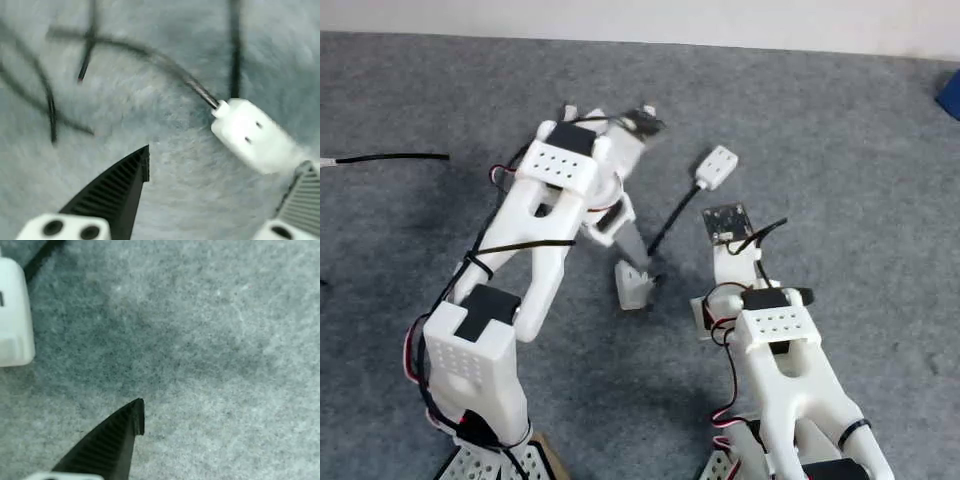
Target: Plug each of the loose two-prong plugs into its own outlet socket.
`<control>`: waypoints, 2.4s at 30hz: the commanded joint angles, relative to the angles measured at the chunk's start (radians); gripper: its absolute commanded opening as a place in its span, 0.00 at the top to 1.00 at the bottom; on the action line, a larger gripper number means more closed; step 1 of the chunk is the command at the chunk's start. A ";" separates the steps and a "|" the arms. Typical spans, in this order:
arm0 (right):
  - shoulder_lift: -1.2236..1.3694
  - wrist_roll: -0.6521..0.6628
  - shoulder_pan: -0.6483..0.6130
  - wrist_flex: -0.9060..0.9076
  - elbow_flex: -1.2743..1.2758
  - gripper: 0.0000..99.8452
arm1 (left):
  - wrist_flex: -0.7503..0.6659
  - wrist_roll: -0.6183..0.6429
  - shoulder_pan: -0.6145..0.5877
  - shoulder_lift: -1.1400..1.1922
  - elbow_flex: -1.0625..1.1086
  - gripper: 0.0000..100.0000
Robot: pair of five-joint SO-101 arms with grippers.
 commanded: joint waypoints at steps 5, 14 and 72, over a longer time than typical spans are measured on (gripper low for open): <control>-0.031 -0.003 -0.045 -0.012 0.015 0.43 | 0.157 0.322 0.073 -0.050 -0.174 0.57; -0.033 -0.127 0.116 -0.008 0.007 0.43 | 0.178 0.457 0.035 -0.039 -0.180 0.57; -0.024 -0.124 0.068 0.133 -0.067 0.43 | -0.091 -0.107 -0.104 -0.039 0.450 0.94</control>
